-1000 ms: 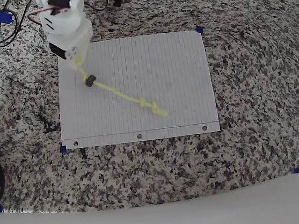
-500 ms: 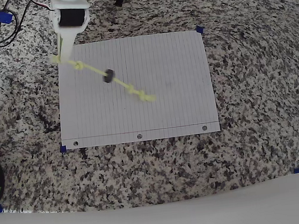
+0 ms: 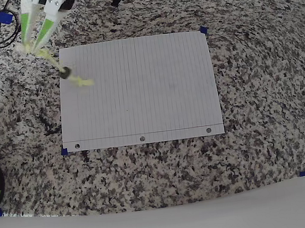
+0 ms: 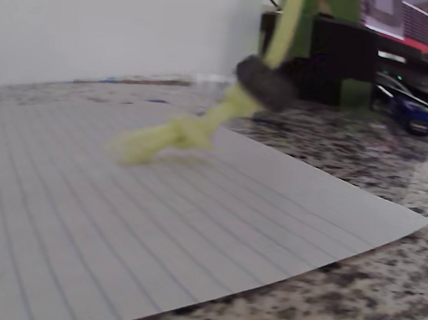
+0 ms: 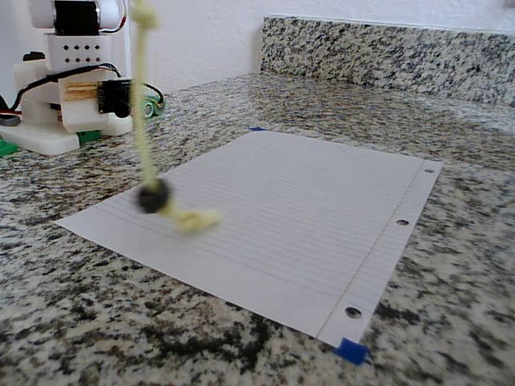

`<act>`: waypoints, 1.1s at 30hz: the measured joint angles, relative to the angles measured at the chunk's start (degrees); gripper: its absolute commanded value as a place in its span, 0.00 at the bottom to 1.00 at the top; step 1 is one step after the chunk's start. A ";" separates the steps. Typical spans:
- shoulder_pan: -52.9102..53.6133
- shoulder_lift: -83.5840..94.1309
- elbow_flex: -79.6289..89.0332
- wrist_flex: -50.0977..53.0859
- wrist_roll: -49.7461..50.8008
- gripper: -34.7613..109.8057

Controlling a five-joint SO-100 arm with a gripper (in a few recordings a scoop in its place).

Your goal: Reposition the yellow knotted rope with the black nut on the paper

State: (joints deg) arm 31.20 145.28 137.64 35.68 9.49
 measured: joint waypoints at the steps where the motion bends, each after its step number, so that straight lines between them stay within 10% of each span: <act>1: 0.26 0.00 0.00 -1.41 2.55 0.24; 14: 7.82 -4.22 3.87 -15.12 41.40 0.24; 33: -18.81 20.92 26.89 -10.02 52.21 0.24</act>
State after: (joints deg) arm 12.39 166.20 164.53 25.66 61.70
